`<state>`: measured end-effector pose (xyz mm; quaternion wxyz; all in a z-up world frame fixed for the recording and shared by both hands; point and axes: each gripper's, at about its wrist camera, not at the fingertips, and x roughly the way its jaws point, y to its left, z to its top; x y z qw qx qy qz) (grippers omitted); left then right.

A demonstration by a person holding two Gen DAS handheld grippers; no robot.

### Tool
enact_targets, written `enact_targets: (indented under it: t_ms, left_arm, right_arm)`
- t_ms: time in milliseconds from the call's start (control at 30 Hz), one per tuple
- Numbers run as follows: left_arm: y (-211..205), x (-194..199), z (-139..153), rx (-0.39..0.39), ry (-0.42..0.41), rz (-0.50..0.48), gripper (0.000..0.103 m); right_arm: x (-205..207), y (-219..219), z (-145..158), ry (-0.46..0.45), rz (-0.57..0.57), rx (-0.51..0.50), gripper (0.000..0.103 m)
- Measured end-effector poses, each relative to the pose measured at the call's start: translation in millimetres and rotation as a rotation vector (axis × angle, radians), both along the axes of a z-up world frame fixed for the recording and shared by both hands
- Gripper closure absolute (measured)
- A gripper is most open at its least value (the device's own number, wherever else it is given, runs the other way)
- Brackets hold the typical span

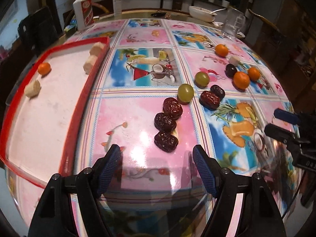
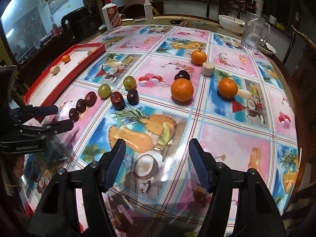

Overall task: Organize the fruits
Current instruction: 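Move both open tools back over the fruit on the table, then grasp a red date with the left tool while the right tool grasps an orange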

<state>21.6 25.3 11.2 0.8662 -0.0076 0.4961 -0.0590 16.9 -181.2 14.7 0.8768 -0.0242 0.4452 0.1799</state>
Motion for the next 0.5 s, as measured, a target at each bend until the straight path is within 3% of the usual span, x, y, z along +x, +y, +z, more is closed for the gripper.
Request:
enact_targets:
  t_ms: [100, 200, 267, 367, 500]
  left_arm:
    - [0, 1, -2, -0.016, -0.003, 0.028, 0.031]
    - [-2, 2, -3, -0.024, -0.009, 0.041, 0.049]
    - [-4, 1, -4, -0.013, -0.020, 0.043, 0.066]
    - [-6, 0, -4, 0.022, -0.029, 0.062, 0.079]
    - [-8, -2, -4, 0.024, -0.038, 0.069, 0.079]
  right_arm:
    - [5, -3, -3, 0.000, 0.001, 0.011, 0.036]
    - [15, -9, -5, 0.017, -0.015, 0.037, 0.036]
    - [22, -13, -6, 0.021, -0.028, 0.047, 0.036]
    - [34, -17, -4, 0.013, -0.042, 0.060, 0.036]
    - [54, -17, -1, -0.006, -0.050, 0.094, 0.036]
